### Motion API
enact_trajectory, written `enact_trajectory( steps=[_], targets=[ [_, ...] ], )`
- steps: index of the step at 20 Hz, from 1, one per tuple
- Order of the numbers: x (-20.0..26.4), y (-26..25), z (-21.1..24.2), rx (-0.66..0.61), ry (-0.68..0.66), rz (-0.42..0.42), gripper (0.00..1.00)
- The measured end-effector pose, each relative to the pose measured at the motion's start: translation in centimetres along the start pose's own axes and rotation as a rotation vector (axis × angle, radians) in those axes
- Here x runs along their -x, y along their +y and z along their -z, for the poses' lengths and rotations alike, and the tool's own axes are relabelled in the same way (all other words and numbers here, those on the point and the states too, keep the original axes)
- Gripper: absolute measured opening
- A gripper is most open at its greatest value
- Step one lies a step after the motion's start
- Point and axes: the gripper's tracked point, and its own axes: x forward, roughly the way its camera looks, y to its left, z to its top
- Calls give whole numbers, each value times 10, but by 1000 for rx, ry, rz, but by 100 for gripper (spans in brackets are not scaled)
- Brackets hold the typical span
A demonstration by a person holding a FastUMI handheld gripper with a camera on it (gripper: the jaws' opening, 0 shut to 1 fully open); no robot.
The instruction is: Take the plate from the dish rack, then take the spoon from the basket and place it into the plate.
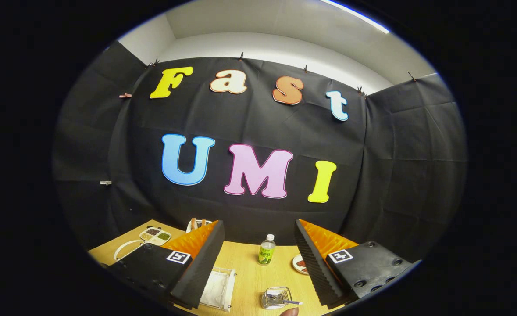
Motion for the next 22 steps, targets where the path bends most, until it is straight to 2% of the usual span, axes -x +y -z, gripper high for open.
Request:
enact_trajectory(
  steps=[17,22],
  targets=[
    [-2,4,5,-22,26,-1,97],
    [-8,25,20,-32,90,-54,97]
  ],
)
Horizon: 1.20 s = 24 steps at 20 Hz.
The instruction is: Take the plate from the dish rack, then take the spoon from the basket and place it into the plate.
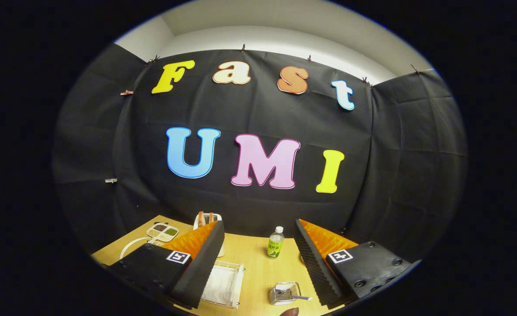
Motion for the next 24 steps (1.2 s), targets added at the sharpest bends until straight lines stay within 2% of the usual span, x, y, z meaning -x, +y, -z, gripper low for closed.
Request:
enact_trajectory(
  steps=[11,19,24],
  targets=[
    [-31,59,46,4,157,-104,98],
    [-60,108,141,-42,513,-165,97],
    [-82,134,206,-72,718,-146,96]
  ],
)
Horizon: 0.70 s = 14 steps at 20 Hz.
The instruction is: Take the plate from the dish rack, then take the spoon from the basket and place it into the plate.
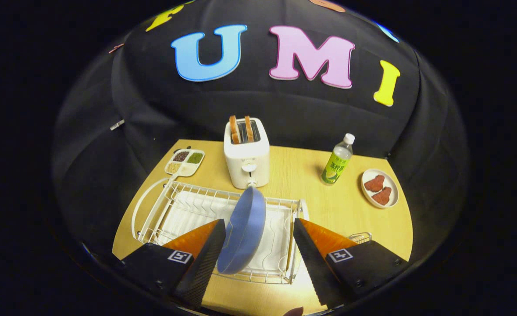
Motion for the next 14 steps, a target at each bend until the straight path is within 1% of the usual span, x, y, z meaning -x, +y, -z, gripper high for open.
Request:
enact_trajectory(
  steps=[2,3,5,7,8,10,12,14],
  targets=[
    [-21,4,5,-25,46,8,94],
    [-32,4,9,-26,66,26,93],
    [-51,4,19,-17,107,61,86],
    [-63,4,28,-16,143,92,75],
    [-68,3,33,-17,166,110,62],
    [-71,-7,35,-21,179,179,38],
    [-68,-4,32,-29,178,190,32],
    [-67,-7,28,-24,167,204,31]
  ],
)
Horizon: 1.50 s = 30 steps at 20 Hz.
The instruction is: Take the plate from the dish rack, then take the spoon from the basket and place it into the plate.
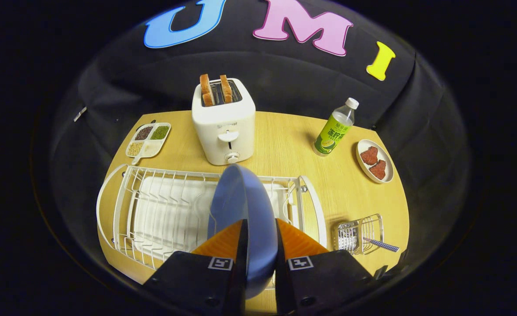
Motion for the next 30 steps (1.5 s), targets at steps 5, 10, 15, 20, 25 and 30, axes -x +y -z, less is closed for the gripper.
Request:
enact_trajectory(
  steps=[5,10,15,20,25,30],
  targets=[
    [19,-19,-22,22,-67,64,29],
    [48,-35,-39,-39,-147,31,29],
    [97,-55,-47,-107,-242,-91,29],
    [136,-87,-19,-126,-276,-210,29],
    [149,-125,34,-183,-243,-261,29],
    [145,-149,109,-251,-156,-301,29]
  ],
)
